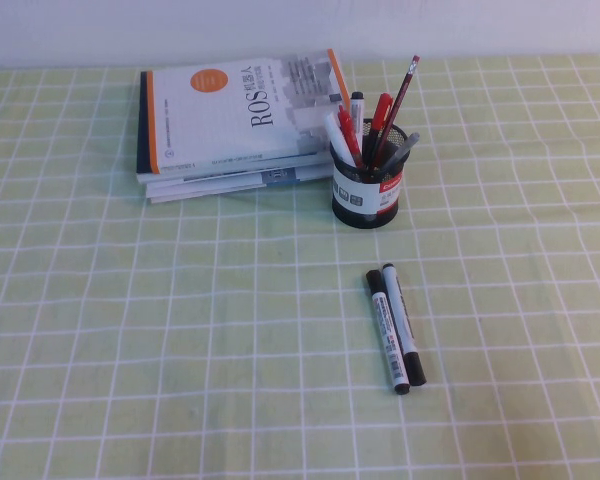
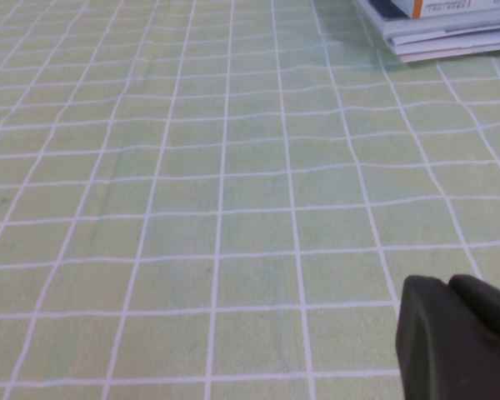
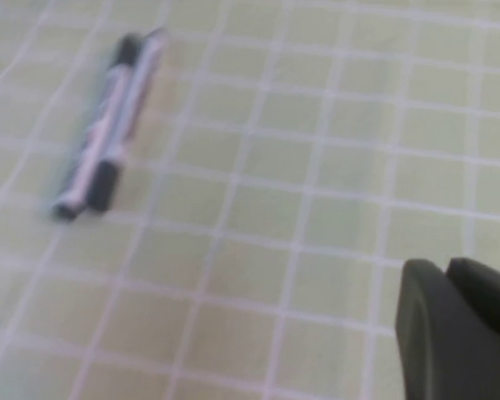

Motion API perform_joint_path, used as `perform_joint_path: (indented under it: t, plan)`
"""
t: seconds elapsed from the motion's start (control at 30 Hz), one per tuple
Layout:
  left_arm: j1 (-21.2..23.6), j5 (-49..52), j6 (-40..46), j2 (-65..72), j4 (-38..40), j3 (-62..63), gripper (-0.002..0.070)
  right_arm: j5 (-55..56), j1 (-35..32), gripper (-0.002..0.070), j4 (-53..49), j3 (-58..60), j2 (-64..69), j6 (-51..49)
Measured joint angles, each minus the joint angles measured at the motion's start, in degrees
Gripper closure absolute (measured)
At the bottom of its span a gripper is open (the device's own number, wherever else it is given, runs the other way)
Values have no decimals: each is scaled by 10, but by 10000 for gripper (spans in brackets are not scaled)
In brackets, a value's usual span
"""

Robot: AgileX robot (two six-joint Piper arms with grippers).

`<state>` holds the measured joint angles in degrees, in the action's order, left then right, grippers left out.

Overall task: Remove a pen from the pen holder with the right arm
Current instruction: 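Take a marker out of the pen holder and lay it on the table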

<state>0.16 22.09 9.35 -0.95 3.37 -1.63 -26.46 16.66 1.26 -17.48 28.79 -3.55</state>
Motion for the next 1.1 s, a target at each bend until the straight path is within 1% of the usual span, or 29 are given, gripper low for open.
perform_joint_path:
  t: [0.2, 0.37, 0.47, 0.63, 1.1]
  plan:
    - [0, 0, 0, 0, 0, 0, 680, 123, -96, 688, 5, 116, -121, 1]
    - [0, 0, 0, 0, 0, 0, 680, 167, -140, 688, 8, 178, -203, 1]
    - [0, 0, 0, 0, 0, 0, 680, 167, -148, 688, 9, 189, -241, 1]
    - [0, 0, 0, 0, 0, 0, 680, 124, -150, 689, 11, 190, -291, 1]
    - [0, 0, 0, 0, 0, 0, 680, 46, -150, 688, 11, 190, -293, 2]
